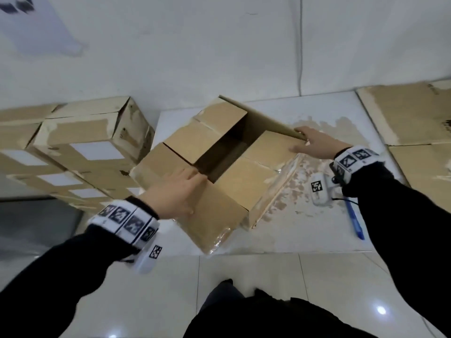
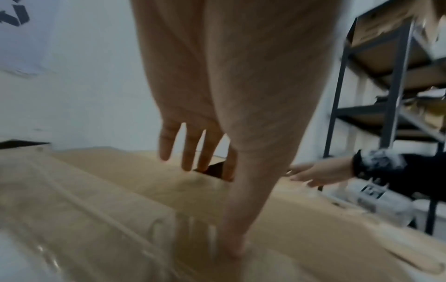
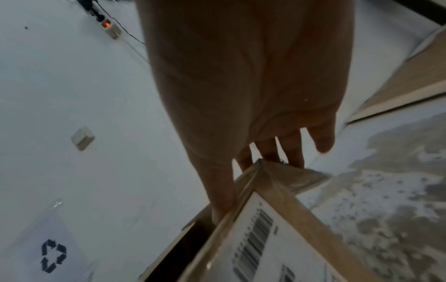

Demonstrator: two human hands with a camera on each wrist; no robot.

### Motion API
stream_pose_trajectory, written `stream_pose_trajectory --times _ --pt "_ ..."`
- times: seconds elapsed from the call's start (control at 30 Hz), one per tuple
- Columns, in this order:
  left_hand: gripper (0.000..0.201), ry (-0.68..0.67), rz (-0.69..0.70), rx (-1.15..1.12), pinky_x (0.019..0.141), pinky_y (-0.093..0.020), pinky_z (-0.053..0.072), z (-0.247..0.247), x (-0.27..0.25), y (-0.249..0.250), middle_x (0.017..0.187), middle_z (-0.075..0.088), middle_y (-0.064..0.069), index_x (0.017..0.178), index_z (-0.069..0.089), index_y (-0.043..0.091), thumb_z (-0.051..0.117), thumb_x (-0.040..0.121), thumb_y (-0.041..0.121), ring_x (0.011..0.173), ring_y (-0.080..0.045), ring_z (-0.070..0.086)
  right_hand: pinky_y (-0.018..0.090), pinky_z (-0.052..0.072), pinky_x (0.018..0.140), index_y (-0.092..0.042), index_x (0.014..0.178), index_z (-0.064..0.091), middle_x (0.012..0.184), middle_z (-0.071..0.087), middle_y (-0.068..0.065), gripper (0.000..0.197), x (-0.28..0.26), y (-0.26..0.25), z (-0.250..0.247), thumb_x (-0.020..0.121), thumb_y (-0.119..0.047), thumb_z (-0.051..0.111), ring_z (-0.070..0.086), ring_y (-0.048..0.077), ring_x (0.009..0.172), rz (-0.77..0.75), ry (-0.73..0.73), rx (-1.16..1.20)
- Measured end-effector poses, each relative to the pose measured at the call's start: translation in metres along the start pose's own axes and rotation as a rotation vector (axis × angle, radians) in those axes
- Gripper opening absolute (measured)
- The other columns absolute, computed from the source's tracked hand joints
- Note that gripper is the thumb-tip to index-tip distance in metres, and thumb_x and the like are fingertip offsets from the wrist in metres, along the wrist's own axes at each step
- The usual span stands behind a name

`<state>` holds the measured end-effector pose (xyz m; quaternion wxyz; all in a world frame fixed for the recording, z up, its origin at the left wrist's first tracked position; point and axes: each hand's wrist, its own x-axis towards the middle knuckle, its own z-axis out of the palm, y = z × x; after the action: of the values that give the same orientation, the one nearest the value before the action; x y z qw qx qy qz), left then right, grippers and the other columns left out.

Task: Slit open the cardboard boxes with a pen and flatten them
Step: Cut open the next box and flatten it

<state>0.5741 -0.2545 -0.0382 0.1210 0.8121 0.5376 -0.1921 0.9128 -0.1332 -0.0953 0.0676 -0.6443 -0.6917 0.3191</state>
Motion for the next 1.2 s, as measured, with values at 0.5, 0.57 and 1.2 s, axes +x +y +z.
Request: stream_pose_trajectory --times 0.5,0.57,1.2 --pt "0.054 0.234 0.201 0.167 0.072 -0.031 0.034 0.034 0.079 -0.021 0.096 0.062 -0.005 0.085 0.046 0.016 0.066 0.072 0.064 0.093 -0.024 0.053 0.057 0.008 0.113 -0.028 0.142 0.036 0.149 0.033 0.003 0.047 -0.008 -0.145 0.061 0.1 -0.043 0.023 0.019 0.023 0.141 -0.218 -0.255 -0.785" --pt "0.057 0.263 0.217 0.165 0.077 -0.029 0.033 0.039 0.078 -0.024 0.1 0.061 -0.004 0.094 0.05 0.014 0.064 0.074 0.065 0.095 -0.022 0.051 0.052 0.015 0.111 -0.027 0.136 0.042 0.141 0.04 0.002 0.043 -0.024 -0.147 0.041 0.101 -0.044 0.022 0.028 0.023 0.135 -0.262 -0.13 -0.752" --pt "0.124 0.326 0.075 0.523 0.111 -0.052 -0.019 -0.006 0.05 -0.111 0.158 0.0 -0.02 0.148 0.027 0.022 0.039 0.05 0.098 0.146 -0.033 -0.008 0.052 0.055 0.071 -0.01 0.146 0.017 0.15 0.026 0.017 0.079 -0.088 -0.105 0.092 0.088 -0.039 0.062 0.046 0.046 0.12 0.693 0.224 0.715"
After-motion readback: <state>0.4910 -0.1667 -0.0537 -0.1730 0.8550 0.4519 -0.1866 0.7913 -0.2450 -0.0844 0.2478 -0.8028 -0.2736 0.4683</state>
